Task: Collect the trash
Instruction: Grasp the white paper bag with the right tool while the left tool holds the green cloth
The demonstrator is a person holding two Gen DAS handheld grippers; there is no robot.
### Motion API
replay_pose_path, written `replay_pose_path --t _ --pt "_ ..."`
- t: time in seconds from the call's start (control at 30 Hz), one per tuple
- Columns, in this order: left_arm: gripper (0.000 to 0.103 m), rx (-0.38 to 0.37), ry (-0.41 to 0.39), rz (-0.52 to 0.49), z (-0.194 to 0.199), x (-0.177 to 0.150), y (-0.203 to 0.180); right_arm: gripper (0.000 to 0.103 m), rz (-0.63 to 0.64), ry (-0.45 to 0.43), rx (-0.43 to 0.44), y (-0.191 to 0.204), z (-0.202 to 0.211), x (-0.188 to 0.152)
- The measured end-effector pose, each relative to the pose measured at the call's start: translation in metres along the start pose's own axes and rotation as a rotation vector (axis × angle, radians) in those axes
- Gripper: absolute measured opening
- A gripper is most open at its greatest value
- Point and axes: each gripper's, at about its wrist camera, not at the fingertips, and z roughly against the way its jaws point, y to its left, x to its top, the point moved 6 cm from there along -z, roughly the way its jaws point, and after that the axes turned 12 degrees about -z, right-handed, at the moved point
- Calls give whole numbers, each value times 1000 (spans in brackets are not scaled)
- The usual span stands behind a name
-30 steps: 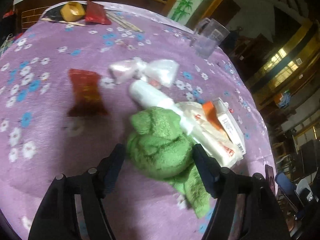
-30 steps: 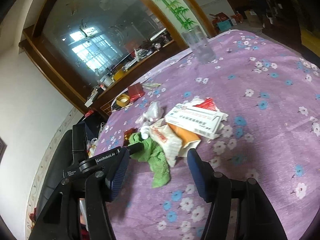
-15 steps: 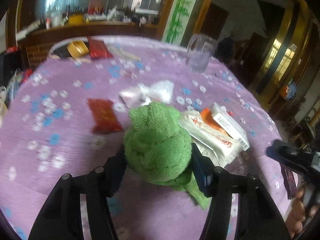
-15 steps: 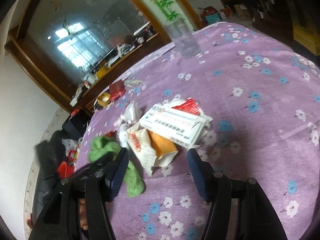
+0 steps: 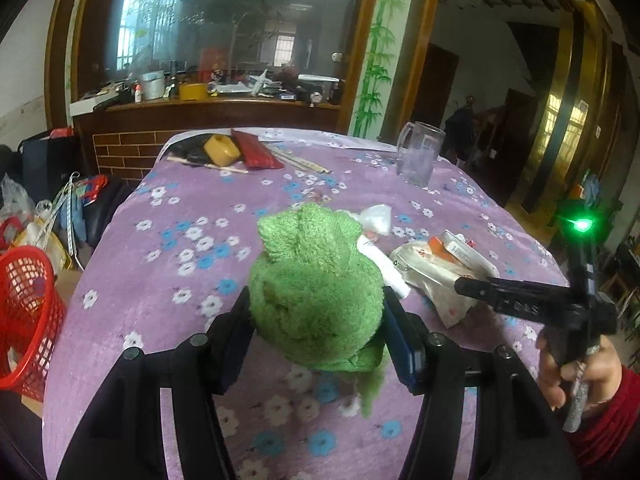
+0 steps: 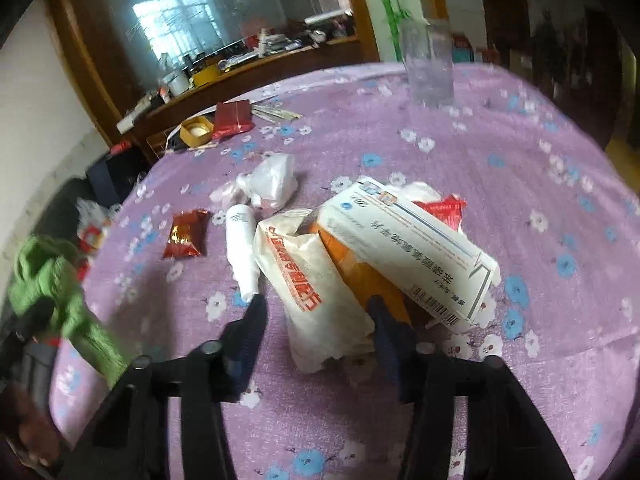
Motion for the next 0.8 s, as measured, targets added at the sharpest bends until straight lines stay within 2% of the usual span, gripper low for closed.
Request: replay_pose_path --t 0.03,0.07,0.2,0.43,0.47,0.5,0.57,0.8 --pt "59 -3 4 5 0 -2 2 48 13 37 50 9 0 -6" --pt "59 -7 3 12 -1 -3 4 48 25 58 60 15 -1 -11" --pt "59 -14 -5 26 0 -5 8 48 68 36 -16 23 -6 -12" --pt "59 -31 -2 36 1 -9 11 48 67 69 -54 24 -32 -8" --pt "59 -31 -4 35 2 -10 10 42 63 76 -61 24 -36 -9" --pt "59 -31 -6 33 3 -11 9 30 51 79 -67 22 -39 -10" --pt "59 -30 -9 30 5 -11 7 21 25 59 -53 19 -36 -11" --pt "59 -35 -32 19 13 -8 -2 20 5 -83 2 27 18 -28"
